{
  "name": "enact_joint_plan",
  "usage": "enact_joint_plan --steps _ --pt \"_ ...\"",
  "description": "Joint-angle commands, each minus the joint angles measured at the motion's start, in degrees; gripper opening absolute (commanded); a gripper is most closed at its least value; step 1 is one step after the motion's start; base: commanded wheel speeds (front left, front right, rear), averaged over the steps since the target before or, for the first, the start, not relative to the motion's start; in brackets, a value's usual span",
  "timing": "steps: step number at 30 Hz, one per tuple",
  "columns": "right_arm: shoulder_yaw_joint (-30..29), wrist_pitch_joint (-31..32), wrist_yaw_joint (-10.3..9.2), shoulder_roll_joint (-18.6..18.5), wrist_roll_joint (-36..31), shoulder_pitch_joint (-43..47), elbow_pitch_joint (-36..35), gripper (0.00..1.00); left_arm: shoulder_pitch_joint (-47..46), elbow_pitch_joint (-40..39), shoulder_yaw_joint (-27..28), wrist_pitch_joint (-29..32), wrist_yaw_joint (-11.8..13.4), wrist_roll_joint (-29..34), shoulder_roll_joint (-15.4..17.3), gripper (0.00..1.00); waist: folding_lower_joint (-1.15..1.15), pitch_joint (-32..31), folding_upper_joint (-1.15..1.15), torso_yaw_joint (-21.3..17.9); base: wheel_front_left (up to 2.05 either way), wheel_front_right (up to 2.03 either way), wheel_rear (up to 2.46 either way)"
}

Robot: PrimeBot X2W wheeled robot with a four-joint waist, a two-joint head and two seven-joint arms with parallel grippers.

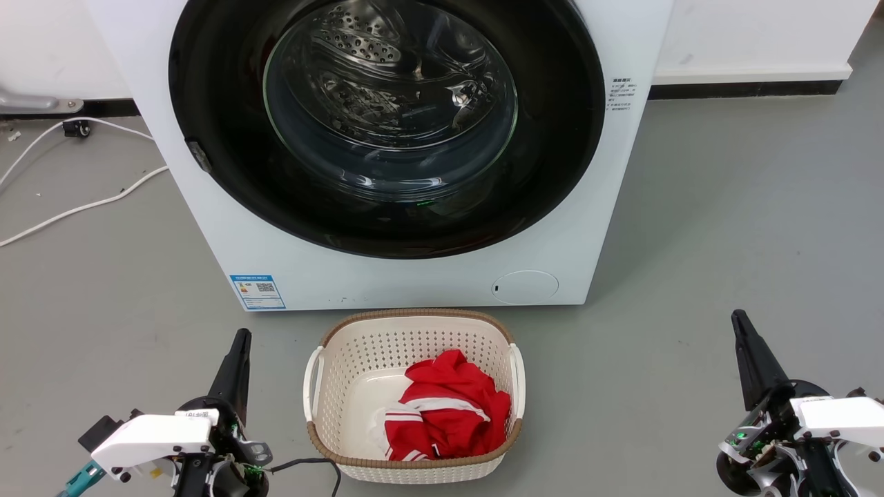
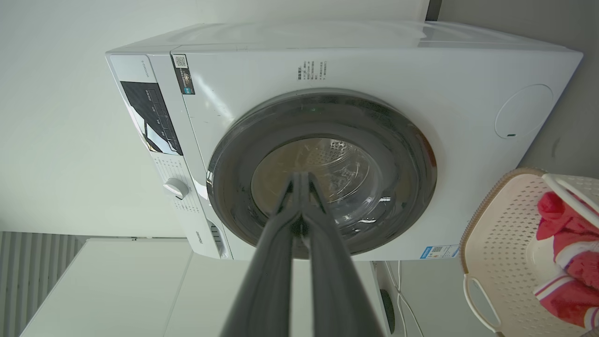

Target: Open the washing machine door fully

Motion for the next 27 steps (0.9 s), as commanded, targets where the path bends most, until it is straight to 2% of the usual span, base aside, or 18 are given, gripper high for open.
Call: enact_joint_plan --steps 1,5,6,19,27 --pt "-0.1 0.3 0.02 0.2 -0.3 -0.7 0.1 0.00 -0.5 0.1 0.1 0.3 -0.2 0.2 0.0 0.00 0.00 0.0 0.00 0.0 0.00 0.00 0.00" --pt "-0.2 0.3 0.02 0.3 -0.4 -0.7 0.1 0.00 -0.5 0.1 0.2 0.3 -0.2 0.2 -0.1 0.00 0.00 0.0 0.00 0.0 0.00 0.00 0.00" --pt "-0.2 0.2 0.00 0.1 -0.1 0.0 0.0 1.00 0.0 0.0 0.1 0.1 0.0 0.0 -0.1 1.00 0.00 0.0 0.00 0.0 0.00 0.00 0.00" --pt "0.8 -2.8 0.01 0.4 -2.7 1.5 -2.2 1.00 0.4 -1.5 -2.6 -3.0 0.0 2.2 -0.2 1.00 0.00 -0.1 0.00 0.0 0.00 0.00 0.00" --pt "1.2 -4.7 0.01 0.6 -12.2 1.9 -4.6 1.00 0.3 -4.5 -1.7 -5.0 0.0 11.0 -0.2 1.00 0.00 -0.1 0.00 -0.1 0.00 0.00 0.00"
